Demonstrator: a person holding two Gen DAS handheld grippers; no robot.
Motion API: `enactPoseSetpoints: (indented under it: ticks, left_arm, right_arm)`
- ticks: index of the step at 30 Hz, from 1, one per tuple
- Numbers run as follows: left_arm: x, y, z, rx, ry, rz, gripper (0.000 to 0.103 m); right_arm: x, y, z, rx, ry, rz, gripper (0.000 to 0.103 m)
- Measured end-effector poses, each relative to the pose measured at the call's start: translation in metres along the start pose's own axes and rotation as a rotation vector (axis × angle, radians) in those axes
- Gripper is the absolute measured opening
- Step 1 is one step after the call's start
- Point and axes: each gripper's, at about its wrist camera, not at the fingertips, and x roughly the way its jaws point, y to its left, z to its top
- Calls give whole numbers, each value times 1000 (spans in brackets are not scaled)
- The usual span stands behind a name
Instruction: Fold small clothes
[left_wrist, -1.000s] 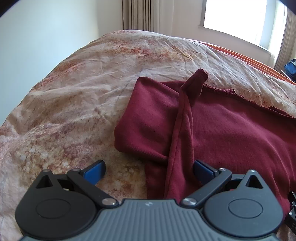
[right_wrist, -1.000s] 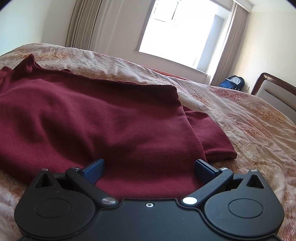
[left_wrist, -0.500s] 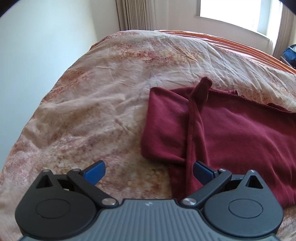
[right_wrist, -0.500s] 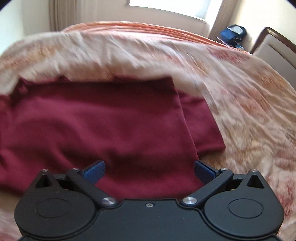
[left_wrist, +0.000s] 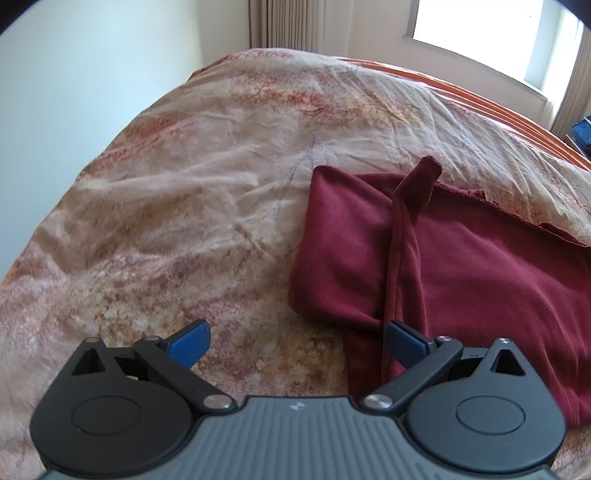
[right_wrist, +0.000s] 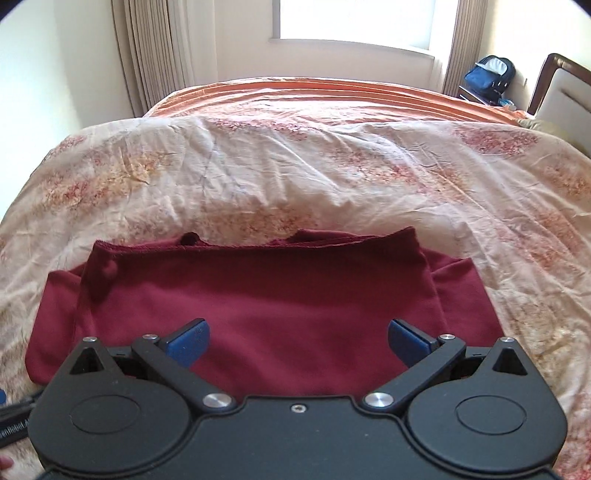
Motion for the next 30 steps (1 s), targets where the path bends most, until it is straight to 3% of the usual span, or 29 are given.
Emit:
enactPoseSetpoints:
  ticks: [11,17,30]
  left_arm:
    - [8,-9,-11,-20,32,-103,103]
    - [14,-18,-14,-8,55,-92,103]
    - [21,-18,-8,-25,80,-99,103]
  right_arm:
    - [53,4,7,7,53,-11,102]
    - [85,10,11,-6,107,-8,102]
    - [152,20,20,-56,131,-26,102]
